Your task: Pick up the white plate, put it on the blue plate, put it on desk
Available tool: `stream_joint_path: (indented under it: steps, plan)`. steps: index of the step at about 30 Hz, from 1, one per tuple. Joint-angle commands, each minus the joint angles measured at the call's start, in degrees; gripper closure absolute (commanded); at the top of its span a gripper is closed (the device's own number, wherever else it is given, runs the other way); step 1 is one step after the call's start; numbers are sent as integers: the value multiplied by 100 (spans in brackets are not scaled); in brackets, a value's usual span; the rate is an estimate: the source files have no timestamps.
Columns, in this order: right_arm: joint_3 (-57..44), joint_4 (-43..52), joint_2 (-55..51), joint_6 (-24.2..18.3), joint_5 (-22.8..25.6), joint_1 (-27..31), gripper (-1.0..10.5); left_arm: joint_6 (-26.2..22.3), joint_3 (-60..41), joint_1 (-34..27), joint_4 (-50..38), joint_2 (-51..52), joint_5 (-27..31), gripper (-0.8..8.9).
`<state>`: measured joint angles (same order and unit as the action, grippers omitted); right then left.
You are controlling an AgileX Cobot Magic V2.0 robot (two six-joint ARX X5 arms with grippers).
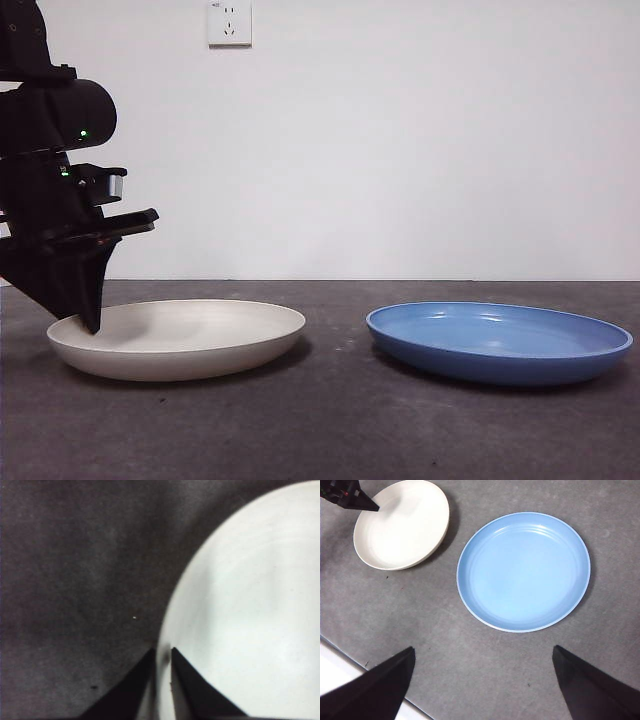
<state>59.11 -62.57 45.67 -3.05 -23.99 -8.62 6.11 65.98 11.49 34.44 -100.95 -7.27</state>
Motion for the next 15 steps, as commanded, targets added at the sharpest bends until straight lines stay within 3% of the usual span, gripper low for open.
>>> stream_joint_path:
  steps: [1,15]
  plan:
    - [101,42,31,0,2,-26,507,70,116,11,-44,-96,2,805]
    - [101,44,31,0,2,-26,507,146,127,17,-94,1067,-48,805]
